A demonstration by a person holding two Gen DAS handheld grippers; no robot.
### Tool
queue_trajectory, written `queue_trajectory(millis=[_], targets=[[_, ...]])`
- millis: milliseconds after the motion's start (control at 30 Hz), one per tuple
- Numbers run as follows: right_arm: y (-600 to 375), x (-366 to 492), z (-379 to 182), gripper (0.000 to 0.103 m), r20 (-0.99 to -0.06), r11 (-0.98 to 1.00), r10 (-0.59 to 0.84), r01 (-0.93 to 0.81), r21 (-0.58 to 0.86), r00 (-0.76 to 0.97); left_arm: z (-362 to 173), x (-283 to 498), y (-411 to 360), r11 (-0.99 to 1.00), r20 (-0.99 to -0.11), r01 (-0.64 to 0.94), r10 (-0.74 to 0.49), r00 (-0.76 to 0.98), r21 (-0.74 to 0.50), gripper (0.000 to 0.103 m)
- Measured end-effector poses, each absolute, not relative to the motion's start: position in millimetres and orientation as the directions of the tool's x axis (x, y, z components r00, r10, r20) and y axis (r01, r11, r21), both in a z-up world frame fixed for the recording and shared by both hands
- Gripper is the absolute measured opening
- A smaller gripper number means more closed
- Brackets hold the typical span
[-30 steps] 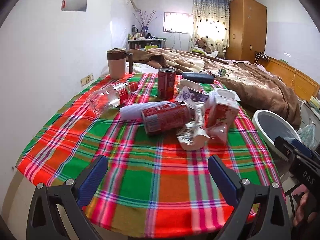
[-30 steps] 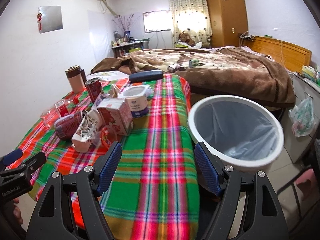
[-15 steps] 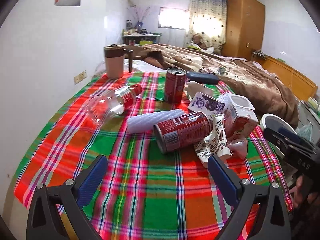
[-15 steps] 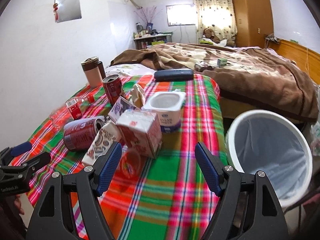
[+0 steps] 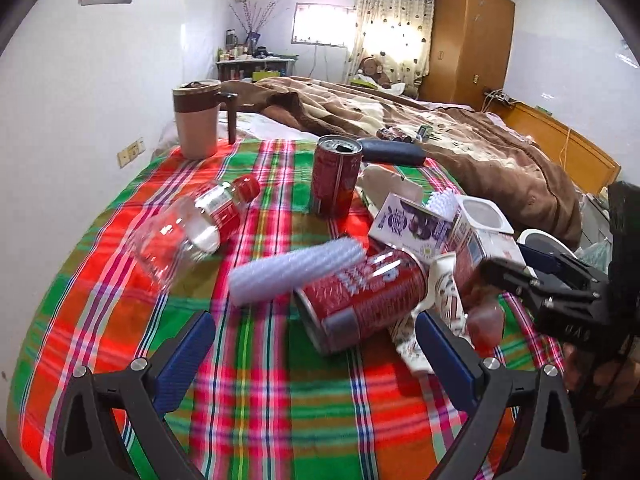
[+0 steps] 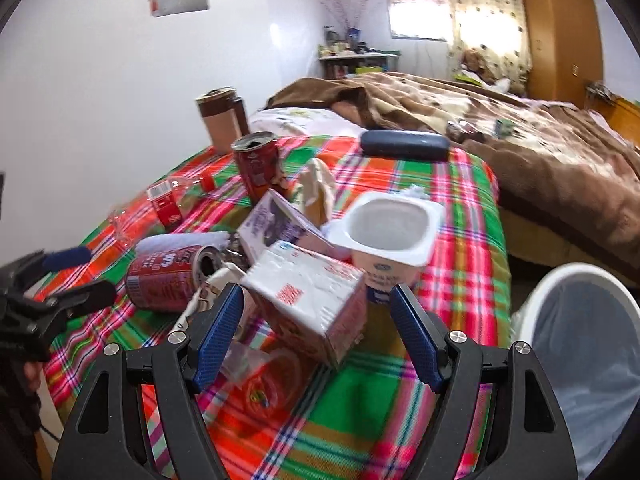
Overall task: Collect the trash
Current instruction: 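Grasp the white milk carton with the right tool while the left tool approaches the red can, then grasp the red 'Drink Milk' can with the left tool while the right tool holds the carton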
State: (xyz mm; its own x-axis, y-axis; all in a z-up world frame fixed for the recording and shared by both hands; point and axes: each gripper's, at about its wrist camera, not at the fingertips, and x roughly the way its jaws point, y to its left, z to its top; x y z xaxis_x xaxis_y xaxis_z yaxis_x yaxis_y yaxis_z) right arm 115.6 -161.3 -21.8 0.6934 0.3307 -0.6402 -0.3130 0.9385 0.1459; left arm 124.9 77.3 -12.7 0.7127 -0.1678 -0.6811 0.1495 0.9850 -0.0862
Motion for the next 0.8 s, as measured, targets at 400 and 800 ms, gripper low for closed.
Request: queue_trajectory(millis=[400, 800], targets=[[-161.7, 122.7, -22.3, 0.066, -0.620, 0.922, 0.377, -0.339, 0.185, 0.688, -22.6, 153.4, 70.7, 0.974, -0.713, 0.219, -0.193, 0.674, -0.057, 0.101], [-183.6, 102.7, -18.1, 0.066, -0.618, 0.949, 0.314, -0.233, 0.211, 0.721, -36.7, 165.4, 61.6, 0.959, -0.735, 0.267, -0.250, 0.630, -0.097, 0.097]])
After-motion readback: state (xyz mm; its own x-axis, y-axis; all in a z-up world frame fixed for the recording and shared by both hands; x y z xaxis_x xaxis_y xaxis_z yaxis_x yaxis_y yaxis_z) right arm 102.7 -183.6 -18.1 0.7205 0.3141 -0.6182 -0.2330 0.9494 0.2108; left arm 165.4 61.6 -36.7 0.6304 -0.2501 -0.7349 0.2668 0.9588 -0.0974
